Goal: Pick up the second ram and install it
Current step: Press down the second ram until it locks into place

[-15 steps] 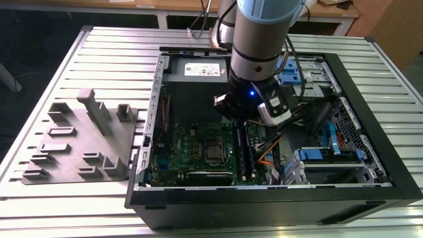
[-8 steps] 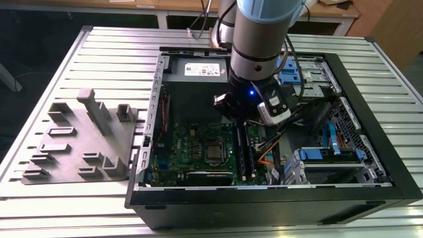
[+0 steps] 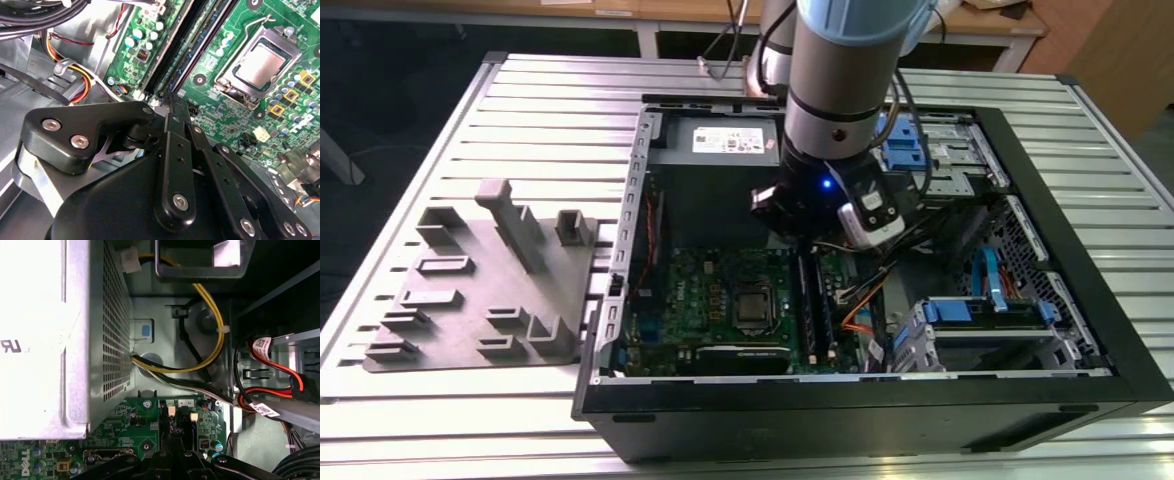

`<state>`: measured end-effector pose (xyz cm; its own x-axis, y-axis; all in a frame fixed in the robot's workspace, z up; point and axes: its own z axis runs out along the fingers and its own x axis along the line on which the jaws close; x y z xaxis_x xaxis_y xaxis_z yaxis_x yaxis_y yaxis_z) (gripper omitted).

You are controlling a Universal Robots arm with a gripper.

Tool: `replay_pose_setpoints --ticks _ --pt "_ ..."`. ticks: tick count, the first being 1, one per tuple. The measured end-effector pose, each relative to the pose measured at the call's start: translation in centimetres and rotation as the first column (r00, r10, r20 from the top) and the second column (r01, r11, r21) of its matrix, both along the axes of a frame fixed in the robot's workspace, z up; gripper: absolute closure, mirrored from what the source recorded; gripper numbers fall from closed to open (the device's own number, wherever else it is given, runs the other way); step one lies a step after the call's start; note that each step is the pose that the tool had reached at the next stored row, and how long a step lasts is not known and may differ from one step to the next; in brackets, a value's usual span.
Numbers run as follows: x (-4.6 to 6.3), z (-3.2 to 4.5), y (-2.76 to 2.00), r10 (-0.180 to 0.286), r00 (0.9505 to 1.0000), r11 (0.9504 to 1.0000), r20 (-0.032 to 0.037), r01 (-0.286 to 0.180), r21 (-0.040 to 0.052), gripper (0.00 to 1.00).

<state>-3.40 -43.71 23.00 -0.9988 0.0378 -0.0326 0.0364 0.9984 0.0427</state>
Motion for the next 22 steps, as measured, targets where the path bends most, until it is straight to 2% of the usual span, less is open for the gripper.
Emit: replay_pose_setpoints --ticks 11,22 --pt "0.00 -0.68 0.01 0.000 1.0000 1.0000 0.0000 0.000 0.0000 0.93" --pt "0.00 -0.93 0.01 0.000 1.0000 1.0000 0.0000 0.000 0.0000 0.93"
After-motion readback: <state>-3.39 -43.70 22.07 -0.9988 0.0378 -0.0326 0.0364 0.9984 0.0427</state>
